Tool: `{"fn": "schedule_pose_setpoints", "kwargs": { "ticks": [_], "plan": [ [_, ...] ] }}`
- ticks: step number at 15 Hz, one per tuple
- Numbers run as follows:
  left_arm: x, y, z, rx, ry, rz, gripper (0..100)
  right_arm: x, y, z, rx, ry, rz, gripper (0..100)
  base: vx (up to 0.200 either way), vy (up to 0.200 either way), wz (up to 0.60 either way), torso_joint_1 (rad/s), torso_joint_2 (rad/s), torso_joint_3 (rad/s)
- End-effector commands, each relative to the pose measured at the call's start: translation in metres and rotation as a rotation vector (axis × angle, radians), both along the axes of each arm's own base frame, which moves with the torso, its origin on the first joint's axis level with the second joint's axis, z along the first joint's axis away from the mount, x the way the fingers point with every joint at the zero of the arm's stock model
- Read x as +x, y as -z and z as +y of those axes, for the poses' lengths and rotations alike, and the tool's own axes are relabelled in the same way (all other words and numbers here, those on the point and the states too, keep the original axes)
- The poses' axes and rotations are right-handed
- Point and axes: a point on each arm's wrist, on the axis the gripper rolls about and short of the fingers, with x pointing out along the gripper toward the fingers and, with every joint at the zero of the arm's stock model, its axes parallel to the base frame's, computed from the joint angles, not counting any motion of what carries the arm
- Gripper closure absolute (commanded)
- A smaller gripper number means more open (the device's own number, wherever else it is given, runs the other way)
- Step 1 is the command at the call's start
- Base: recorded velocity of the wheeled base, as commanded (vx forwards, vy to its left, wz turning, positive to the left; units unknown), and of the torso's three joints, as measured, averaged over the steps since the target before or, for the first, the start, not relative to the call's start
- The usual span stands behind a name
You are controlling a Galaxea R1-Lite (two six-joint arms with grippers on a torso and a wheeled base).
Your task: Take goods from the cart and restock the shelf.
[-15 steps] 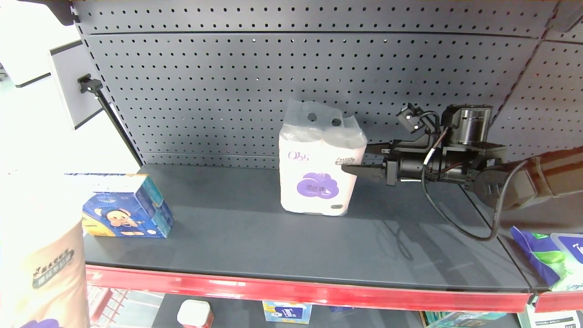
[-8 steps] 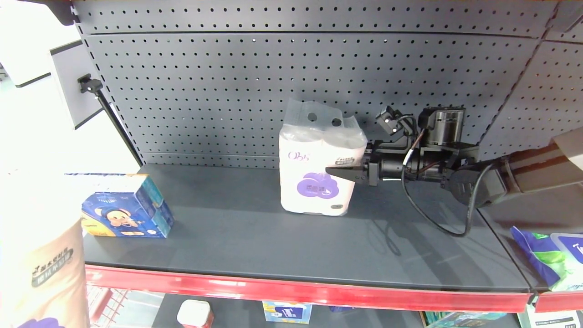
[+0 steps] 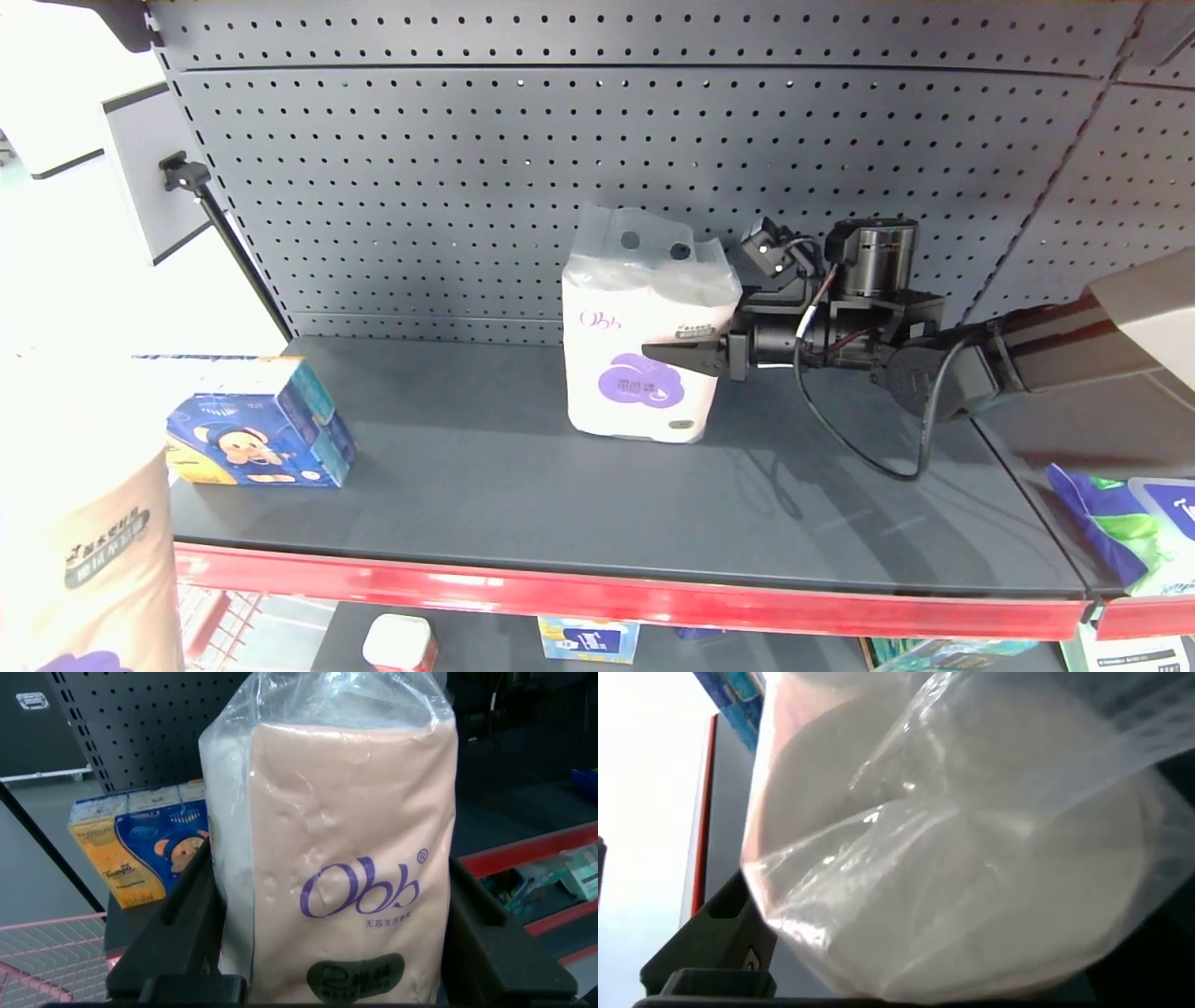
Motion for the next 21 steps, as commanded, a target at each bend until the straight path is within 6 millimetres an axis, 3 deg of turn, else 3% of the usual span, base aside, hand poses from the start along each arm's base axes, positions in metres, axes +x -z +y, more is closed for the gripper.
{"fn": "schedule_pose_setpoints", "kwargs": {
  "ticks": [1, 6, 7, 15, 21],
  "plan": [
    [0.0, 0.0, 0.0, 0.0, 0.0, 0.0, 100, 0.0, 0.001, 0.003, 0.0, -0.007, 0.001, 0, 0.0, 0.0, 0.0, 0.0, 0.0, 0.0],
    [0.001, 0.0, 0.0, 0.001, 0.0, 0.005, 100, 0.001, 0.0, 0.004, 0.0, 0.002, -0.01, 0, 0.0, 0.0, 0.0, 0.0, 0.0, 0.0],
    [0.001, 0.0, 0.0, 0.001, 0.001, 0.007, 100, 0.002, -0.001, 0.004, 0.003, -0.003, -0.011, 100, 0.0, 0.0, 0.0, 0.0, 0.0, 0.0],
    [0.003, 0.0, -0.001, 0.002, -0.002, 0.018, 100, -0.012, -0.004, 0.0, -0.015, -0.014, -0.033, 100, 0.0, 0.0, 0.0, 0.0, 0.0, 0.0],
    [-0.001, -0.003, 0.0, -0.006, -0.001, -0.005, 100, -0.071, -0.019, -0.019, -0.038, -0.032, -0.036, 100, 0.0, 0.0, 0.0, 0.0, 0.0, 0.0]
  ]
}}
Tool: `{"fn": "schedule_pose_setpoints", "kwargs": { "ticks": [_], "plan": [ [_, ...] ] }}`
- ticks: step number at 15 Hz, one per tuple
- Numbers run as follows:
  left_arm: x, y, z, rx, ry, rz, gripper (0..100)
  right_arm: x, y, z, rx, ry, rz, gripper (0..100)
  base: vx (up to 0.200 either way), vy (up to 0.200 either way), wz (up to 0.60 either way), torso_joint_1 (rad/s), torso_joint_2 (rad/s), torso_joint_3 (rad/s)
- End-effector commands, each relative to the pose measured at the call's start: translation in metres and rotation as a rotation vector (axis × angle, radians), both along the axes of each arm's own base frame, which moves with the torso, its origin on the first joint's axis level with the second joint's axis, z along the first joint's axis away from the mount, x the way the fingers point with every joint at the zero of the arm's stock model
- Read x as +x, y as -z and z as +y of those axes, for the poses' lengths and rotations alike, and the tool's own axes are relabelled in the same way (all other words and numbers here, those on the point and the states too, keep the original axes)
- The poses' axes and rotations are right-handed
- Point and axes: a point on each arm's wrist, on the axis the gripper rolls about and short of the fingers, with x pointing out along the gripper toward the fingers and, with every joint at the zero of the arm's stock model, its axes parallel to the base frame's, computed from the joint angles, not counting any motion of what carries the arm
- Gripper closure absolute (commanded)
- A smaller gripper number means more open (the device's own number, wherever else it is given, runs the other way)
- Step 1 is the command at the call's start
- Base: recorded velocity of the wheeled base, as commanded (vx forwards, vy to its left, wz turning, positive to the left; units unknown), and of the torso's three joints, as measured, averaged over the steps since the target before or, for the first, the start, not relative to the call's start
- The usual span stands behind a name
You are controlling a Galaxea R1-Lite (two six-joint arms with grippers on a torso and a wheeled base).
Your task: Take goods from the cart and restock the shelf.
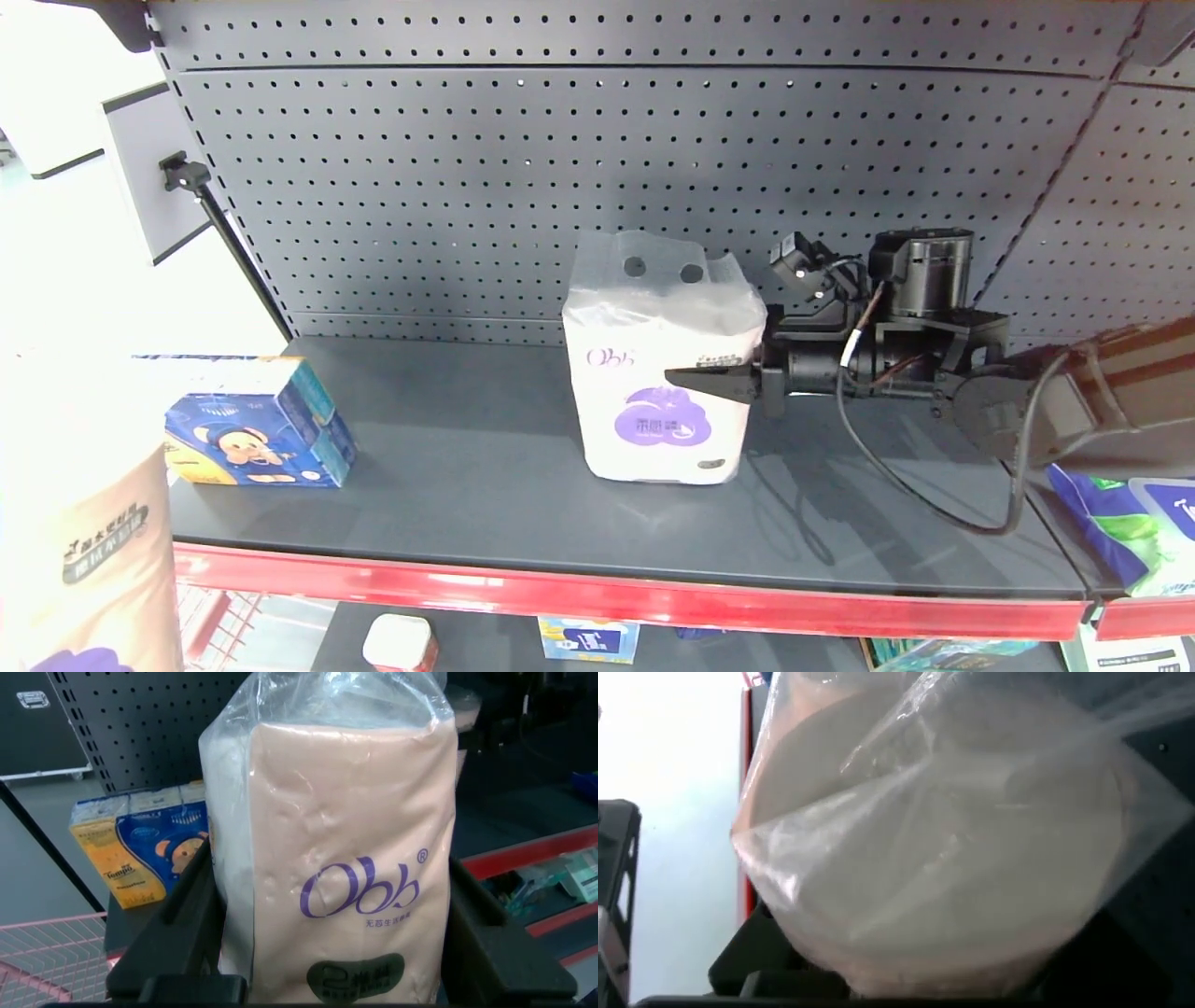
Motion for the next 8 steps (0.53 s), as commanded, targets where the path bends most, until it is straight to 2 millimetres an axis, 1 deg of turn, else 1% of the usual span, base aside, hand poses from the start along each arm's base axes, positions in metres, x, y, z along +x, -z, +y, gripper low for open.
{"fn": "schedule_pose_setpoints", "kwargs": {
  "ticks": [1, 2, 4, 6, 8],
  "plan": [
    [-0.002, 0.0, 0.001, -0.004, -0.002, -0.009, 100, -0.026, -0.004, -0.01, -0.011, -0.012, -0.009, 100, 0.0, 0.0, 0.0, 0.0, 0.0, 0.0],
    [-0.003, 0.001, 0.001, -0.006, -0.002, -0.015, 100, -0.031, 0.004, -0.012, -0.032, -0.032, -0.014, 100, 0.0, 0.0, 0.0, 0.0, 0.0, 0.0],
    [-0.004, -0.002, 0.002, -0.009, -0.005, -0.025, 100, -0.038, 0.013, -0.015, -0.061, -0.055, -0.031, 100, 0.0, 0.0, 0.0, 0.0, 0.0, 0.0],
    [-0.004, -0.002, 0.002, -0.009, -0.005, -0.024, 100, -0.047, 0.021, -0.018, -0.065, -0.077, -0.005, 100, 0.0, 0.0, 0.0, 0.0, 0.0, 0.0],
    [-0.004, -0.001, 0.001, -0.008, -0.005, -0.021, 100, -0.052, 0.022, -0.02, -0.058, -0.09, -0.013, 100, 0.0, 0.0, 0.0, 0.0, 0.0, 0.0]
  ]
}}
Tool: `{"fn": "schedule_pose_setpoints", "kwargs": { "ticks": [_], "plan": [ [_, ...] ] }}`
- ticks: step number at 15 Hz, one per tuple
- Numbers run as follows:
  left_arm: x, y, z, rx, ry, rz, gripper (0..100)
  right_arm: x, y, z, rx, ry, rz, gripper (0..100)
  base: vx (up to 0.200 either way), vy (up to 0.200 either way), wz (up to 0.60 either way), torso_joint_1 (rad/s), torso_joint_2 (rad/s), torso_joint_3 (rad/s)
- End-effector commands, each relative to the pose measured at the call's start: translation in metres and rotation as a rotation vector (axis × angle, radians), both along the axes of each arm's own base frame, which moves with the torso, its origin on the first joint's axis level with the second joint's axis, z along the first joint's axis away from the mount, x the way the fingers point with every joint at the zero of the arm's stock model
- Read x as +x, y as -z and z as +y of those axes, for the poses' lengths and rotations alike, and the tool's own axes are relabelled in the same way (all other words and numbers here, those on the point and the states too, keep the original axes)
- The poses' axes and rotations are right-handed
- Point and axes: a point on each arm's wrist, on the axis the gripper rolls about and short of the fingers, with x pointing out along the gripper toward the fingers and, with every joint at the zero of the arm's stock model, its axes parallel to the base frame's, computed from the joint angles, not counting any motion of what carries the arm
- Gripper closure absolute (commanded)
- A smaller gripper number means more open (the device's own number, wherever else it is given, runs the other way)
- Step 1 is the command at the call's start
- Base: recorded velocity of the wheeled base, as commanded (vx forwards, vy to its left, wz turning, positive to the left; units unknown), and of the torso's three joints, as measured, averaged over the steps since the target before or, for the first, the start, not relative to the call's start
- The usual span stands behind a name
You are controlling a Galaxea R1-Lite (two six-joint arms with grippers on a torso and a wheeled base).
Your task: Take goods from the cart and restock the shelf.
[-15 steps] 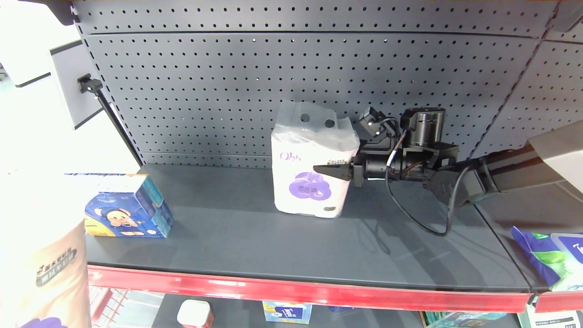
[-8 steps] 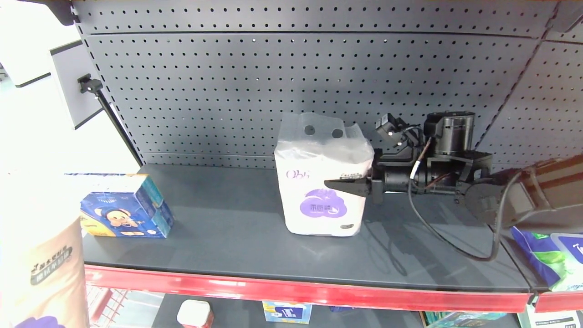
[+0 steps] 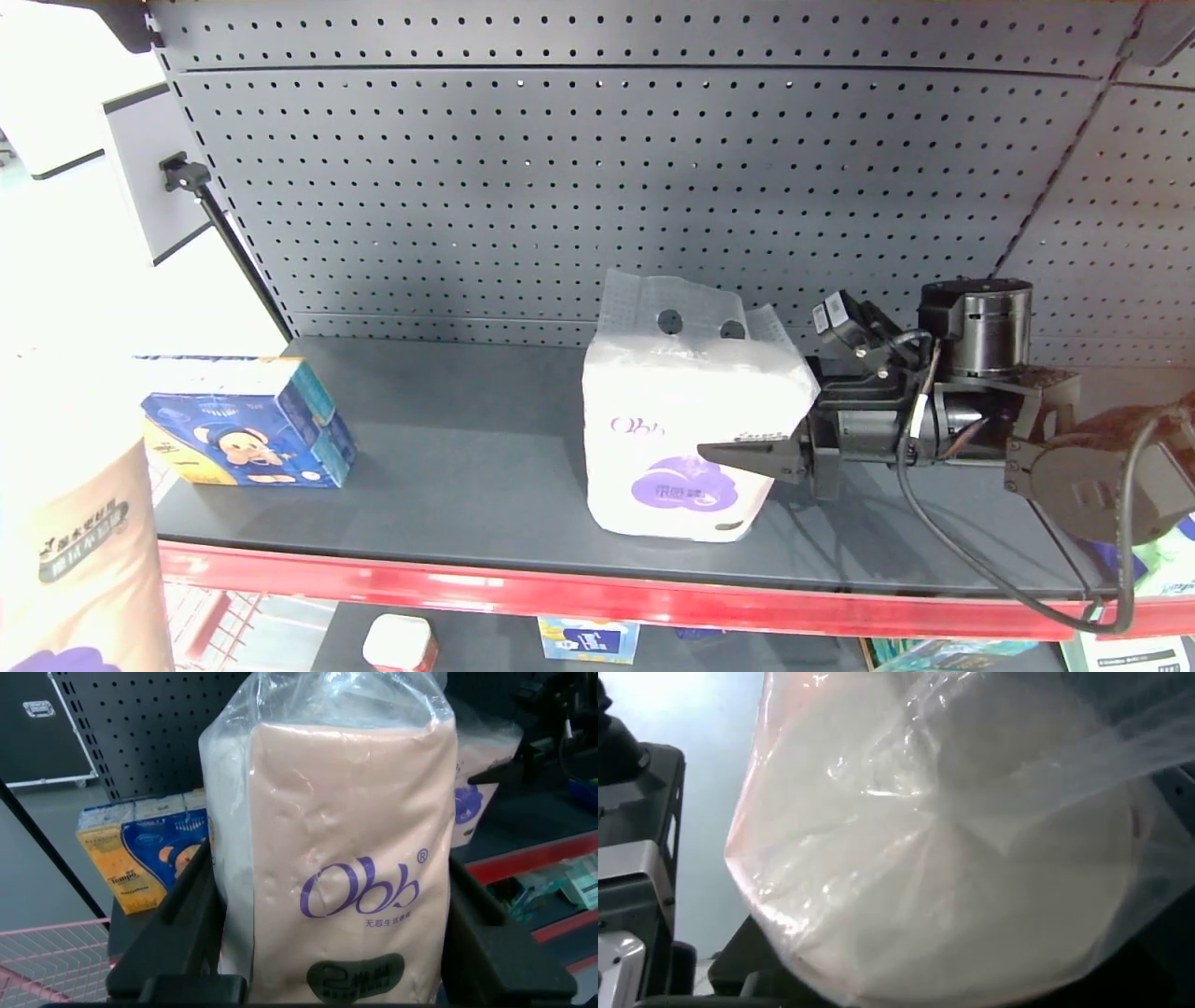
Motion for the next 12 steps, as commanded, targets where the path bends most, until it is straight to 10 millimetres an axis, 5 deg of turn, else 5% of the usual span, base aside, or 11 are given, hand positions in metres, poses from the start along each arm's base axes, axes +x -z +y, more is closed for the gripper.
{"fn": "schedule_pose_setpoints", "kwargs": {
  "ticks": [1, 12],
  "plan": [
    [0.0, 0.0, 0.0, -0.001, 0.0, -0.002, 100, -0.008, 0.0, -0.003, 0.002, -0.005, 0.0, 100, 0.0, 0.0, 0.0, 0.0, 0.0, 0.0],
    [-0.001, -0.001, 0.0, -0.002, 0.002, -0.007, 100, -0.026, 0.0, -0.004, 0.008, -0.049, 0.013, 100, 0.0, 0.0, 0.0, 0.0, 0.0, 0.0]
  ]
}}
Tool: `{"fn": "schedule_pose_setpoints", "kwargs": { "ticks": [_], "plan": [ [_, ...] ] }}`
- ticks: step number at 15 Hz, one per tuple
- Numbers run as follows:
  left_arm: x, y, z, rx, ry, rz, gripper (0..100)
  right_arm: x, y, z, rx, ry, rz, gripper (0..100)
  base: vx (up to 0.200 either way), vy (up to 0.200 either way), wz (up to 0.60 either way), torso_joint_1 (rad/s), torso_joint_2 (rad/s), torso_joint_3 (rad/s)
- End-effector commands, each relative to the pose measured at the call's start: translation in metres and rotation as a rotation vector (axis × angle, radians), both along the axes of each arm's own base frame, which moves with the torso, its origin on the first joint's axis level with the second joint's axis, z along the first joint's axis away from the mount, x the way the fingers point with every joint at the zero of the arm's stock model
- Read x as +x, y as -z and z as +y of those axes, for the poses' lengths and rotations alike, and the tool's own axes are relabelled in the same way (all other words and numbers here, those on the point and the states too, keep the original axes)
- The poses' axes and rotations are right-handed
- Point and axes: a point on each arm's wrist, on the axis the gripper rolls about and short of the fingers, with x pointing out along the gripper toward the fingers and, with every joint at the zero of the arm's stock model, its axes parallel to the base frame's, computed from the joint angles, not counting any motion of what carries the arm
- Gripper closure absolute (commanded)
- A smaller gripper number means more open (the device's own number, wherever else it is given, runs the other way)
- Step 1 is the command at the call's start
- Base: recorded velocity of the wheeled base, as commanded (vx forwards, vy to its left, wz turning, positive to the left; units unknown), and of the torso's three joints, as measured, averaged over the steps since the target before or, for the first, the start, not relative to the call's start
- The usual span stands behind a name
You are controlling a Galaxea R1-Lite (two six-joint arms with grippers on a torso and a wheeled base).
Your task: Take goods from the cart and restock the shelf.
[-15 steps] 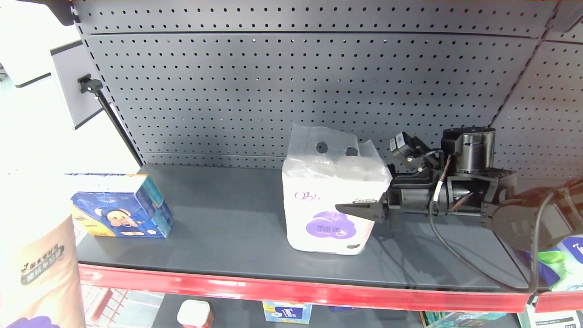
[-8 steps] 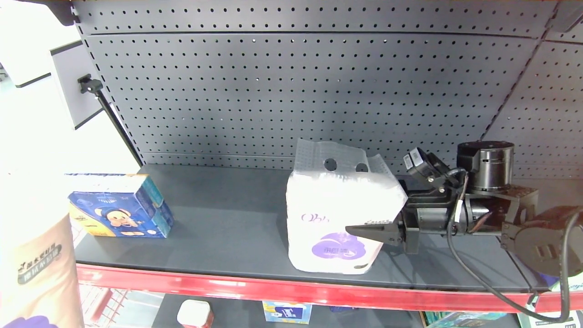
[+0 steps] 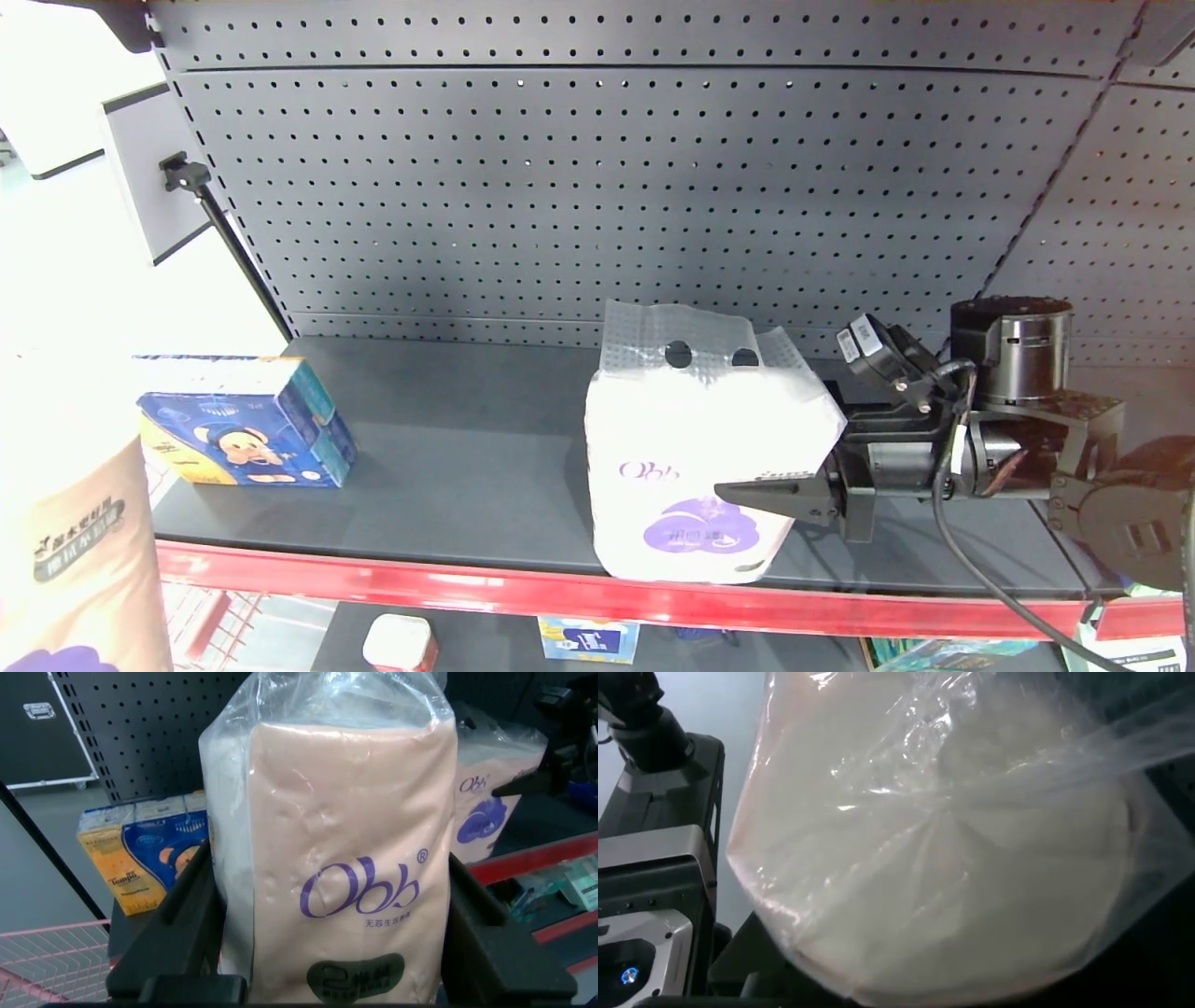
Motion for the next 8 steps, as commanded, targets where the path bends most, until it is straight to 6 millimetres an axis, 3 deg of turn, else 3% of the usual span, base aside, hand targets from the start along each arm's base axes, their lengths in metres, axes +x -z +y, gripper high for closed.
{"fn": "schedule_pose_setpoints", "kwargs": {
  "ticks": [1, 8],
  "plan": [
    [0.0, 0.0, 0.0, 0.001, -0.001, 0.0, 100, -0.001, 0.002, -0.001, -0.004, 0.0, 0.009, 100, 0.0, 0.0, 0.0, 0.0, 0.0, 0.0],
    [0.0, 0.001, 0.0, 0.003, 0.001, 0.003, 100, 0.001, 0.013, 0.001, -0.026, -0.008, 0.008, 100, 0.0, 0.0, 0.0, 0.0, 0.0, 0.0]
  ]
}}
